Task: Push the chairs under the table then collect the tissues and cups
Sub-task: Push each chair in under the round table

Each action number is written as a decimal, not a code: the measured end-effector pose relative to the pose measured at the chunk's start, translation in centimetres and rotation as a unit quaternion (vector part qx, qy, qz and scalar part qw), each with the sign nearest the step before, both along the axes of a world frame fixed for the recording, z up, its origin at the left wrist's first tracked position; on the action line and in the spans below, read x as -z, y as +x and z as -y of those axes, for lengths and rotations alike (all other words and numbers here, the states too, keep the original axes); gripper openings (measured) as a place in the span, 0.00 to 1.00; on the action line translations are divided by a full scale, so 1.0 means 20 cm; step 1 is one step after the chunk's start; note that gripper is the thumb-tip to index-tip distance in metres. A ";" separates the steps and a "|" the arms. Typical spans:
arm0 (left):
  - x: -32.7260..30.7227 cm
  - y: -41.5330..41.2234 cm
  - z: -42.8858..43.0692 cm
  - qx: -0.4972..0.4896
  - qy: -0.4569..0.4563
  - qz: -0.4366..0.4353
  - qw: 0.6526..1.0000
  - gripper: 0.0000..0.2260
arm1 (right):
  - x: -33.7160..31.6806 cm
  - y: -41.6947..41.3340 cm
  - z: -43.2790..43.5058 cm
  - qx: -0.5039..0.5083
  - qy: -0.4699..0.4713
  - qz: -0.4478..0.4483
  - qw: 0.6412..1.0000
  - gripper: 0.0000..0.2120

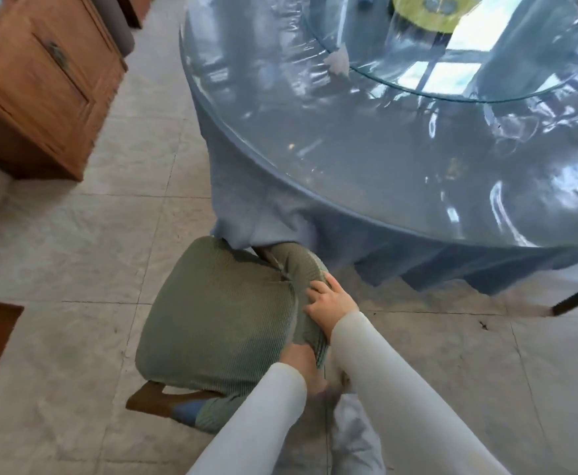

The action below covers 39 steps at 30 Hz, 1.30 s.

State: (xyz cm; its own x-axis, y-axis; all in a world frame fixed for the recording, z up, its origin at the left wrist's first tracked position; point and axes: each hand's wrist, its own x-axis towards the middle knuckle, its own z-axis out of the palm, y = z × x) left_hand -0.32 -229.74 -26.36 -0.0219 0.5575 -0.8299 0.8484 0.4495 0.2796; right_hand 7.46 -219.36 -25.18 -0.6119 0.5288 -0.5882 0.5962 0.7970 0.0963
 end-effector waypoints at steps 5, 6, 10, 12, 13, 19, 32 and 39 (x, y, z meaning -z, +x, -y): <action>0.00 -0.23 0.26 0.124 -0.032 -0.019 0.992 0.16 | 0.02 -0.12 0.43 0.119 0.004 -0.010 0.993 0.20; -0.01 -0.28 0.32 0.142 -0.036 -0.027 0.989 0.16 | 0.01 -0.15 0.52 0.136 0.005 -0.011 0.991 0.20; -0.04 -0.53 0.56 0.201 -0.041 -0.074 0.976 0.17 | 0.01 -0.32 0.84 0.193 -0.005 -0.030 0.981 0.18; -0.07 -0.68 0.66 0.233 -0.035 -0.092 0.967 0.18 | 0.01 -0.42 0.98 0.206 -0.011 -0.043 0.978 0.19; -0.08 -0.74 0.69 0.252 -0.038 -0.097 0.962 0.18 | 0.02 -0.46 1.04 0.212 -0.016 -0.046 0.976 0.18; -0.17 -1.10 0.98 0.340 -0.023 -0.119 0.933 0.23 | 0.04 -0.76 1.47 0.257 -0.026 -0.068 0.964 0.16; -0.10 -1.96 1.50 0.298 0.103 -0.166 0.934 0.26 | 0.08 -1.50 2.27 0.500 -0.044 -0.142 0.853 0.29; 0.05 -2.13 1.48 0.253 0.161 -0.132 0.945 0.24 | 0.09 -1.57 2.16 0.586 -0.092 -0.083 0.801 0.31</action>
